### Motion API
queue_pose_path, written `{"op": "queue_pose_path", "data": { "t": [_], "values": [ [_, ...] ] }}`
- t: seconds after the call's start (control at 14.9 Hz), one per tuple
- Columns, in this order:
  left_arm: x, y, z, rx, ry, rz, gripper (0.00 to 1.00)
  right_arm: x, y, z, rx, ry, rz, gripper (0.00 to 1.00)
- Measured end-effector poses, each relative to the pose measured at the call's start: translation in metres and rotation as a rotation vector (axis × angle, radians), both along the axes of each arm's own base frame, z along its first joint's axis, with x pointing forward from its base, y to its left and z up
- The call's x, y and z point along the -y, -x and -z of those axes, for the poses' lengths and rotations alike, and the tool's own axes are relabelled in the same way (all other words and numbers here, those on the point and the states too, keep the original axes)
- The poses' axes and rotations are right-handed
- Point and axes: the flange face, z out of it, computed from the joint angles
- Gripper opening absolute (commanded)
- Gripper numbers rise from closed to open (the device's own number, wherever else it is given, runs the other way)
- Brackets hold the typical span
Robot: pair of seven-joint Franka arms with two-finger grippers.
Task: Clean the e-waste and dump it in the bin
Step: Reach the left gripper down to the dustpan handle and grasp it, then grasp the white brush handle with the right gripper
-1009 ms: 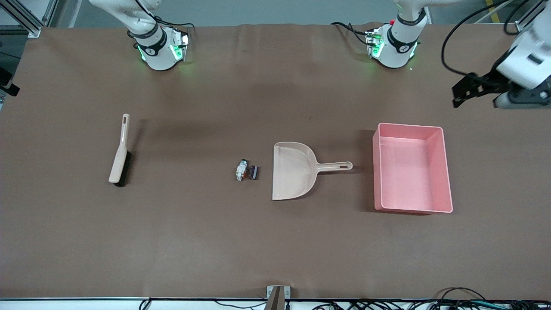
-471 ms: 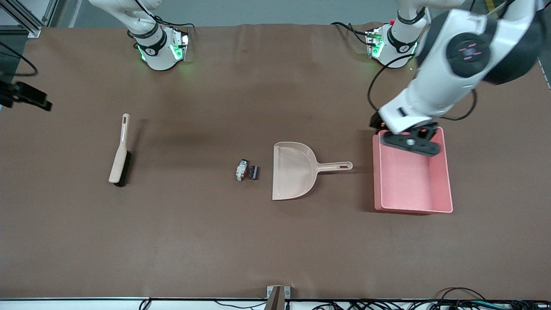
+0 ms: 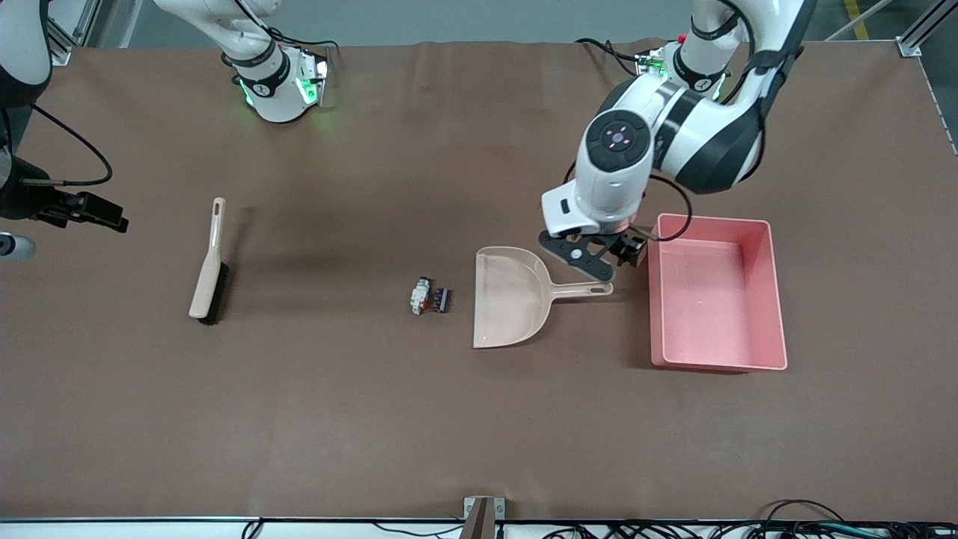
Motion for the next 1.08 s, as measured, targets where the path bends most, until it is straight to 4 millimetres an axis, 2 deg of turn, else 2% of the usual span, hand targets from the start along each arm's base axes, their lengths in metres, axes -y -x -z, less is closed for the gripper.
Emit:
{"op": "queue_pose_path", "data": {
  "t": [0.2,0.34,0.67,0.87,1.08],
  "values": [
    [0.003,-0.008,0.028,-0.028,0.009,0.206,0.94,-0.006,-0.001,-0.006,0.029,0.002,-0.010,1.00],
    [0.005,-0.012,0.045,-0.026,0.031,0.336,0.88,-0.006,-0.002,-0.010,0.048,0.003,-0.013,1.00],
    [0.002,-0.008,0.088,0.044,0.099,0.601,0.86,-0.006,-0.004,-0.020,0.084,0.006,-0.014,1.00],
    [0.000,-0.003,0.104,0.080,0.123,0.710,0.86,-0.009,-0.005,-0.015,0.074,0.005,-0.021,1.00],
    [-0.009,-0.001,0.115,0.069,0.121,0.805,0.86,-0.011,-0.011,0.002,0.044,0.003,-0.026,1.00]
  ]
}}
